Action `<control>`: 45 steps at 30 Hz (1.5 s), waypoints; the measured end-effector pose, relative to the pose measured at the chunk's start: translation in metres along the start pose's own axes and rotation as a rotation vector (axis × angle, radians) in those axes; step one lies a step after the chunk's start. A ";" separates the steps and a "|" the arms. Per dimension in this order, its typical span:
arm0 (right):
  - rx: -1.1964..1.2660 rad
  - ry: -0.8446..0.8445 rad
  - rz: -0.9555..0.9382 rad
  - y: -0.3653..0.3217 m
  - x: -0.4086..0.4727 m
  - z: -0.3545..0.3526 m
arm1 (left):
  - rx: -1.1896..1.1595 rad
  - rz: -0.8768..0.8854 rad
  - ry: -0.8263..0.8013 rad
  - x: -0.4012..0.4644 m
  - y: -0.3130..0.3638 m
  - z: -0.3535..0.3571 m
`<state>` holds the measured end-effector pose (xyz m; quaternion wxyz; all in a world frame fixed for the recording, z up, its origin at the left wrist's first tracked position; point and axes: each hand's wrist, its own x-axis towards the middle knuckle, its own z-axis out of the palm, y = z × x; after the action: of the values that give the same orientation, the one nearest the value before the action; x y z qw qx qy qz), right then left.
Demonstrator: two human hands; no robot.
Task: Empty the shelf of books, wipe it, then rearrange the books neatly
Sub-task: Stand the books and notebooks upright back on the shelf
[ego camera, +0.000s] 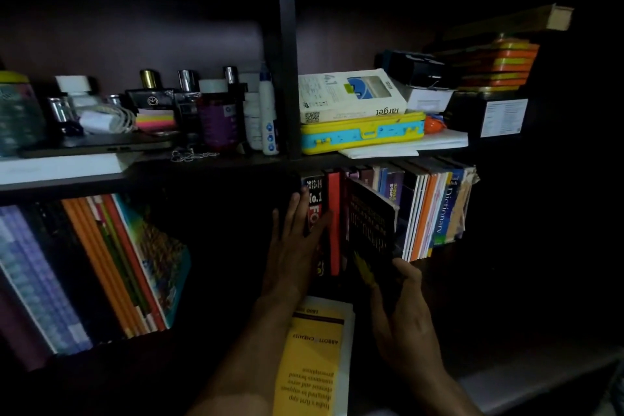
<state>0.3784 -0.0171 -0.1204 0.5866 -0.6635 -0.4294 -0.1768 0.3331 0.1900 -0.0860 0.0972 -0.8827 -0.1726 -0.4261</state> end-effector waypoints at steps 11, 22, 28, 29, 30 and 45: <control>0.036 -0.040 -0.051 -0.018 0.018 0.022 | -0.076 0.007 -0.012 -0.005 -0.012 -0.005; 0.000 -0.226 -0.084 0.001 0.049 0.058 | -0.073 0.002 0.039 -0.010 -0.008 -0.008; 0.056 -0.171 -0.060 0.015 0.066 0.069 | -0.093 -0.023 0.023 -0.010 -0.008 -0.005; -0.007 -0.222 -0.054 0.018 0.061 0.072 | -0.098 -0.018 0.028 -0.009 -0.007 -0.005; -0.088 -0.264 -0.059 0.021 0.055 0.076 | -0.095 -0.012 0.038 -0.009 -0.008 -0.004; -0.507 -0.705 0.171 0.012 0.006 0.021 | 0.131 -0.087 0.222 -0.007 0.005 -0.003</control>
<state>0.3850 0.0058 -0.1285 0.2355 -0.8393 -0.4898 0.0095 0.3293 0.1825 -0.0894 0.1547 -0.8135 -0.2263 -0.5130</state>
